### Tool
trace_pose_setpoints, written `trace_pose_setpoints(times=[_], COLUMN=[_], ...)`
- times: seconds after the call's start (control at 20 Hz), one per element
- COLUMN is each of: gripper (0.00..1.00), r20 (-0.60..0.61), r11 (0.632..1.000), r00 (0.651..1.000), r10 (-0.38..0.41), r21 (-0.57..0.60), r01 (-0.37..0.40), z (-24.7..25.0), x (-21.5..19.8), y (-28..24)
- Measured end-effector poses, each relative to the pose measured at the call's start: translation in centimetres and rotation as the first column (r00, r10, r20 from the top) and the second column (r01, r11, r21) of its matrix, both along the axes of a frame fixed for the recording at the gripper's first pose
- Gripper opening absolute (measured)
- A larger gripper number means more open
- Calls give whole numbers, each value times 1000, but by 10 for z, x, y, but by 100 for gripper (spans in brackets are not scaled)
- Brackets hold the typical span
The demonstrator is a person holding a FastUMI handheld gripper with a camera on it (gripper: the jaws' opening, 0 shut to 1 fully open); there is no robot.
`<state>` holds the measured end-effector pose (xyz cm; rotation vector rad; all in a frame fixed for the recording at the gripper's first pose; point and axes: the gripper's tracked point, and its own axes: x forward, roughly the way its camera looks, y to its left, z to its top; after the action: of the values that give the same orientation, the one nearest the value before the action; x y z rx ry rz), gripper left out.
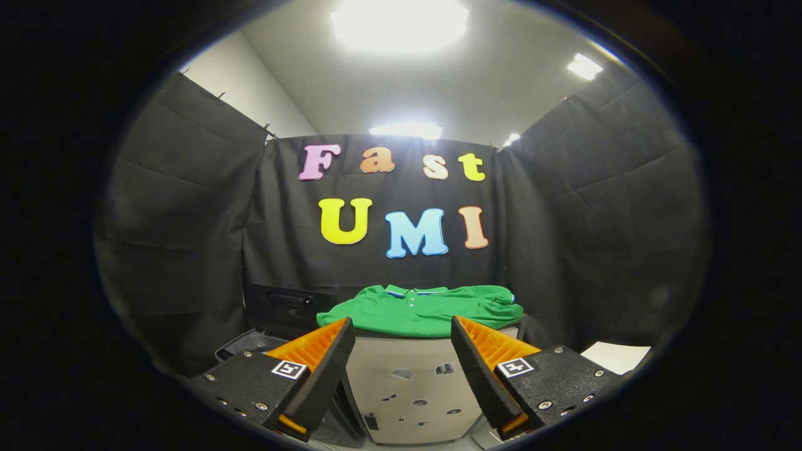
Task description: Put the clothes into the washing machine and then close the washing machine lid.
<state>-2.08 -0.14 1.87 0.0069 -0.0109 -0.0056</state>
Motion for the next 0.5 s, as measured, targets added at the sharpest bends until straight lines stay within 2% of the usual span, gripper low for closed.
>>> trace_pose_setpoints(times=[0.5], gripper=[94], r20=[14], r11=[1000], r00=[1000], r10=[15], r21=[18], r01=[-16], z=[15], x=[1], y=[9])
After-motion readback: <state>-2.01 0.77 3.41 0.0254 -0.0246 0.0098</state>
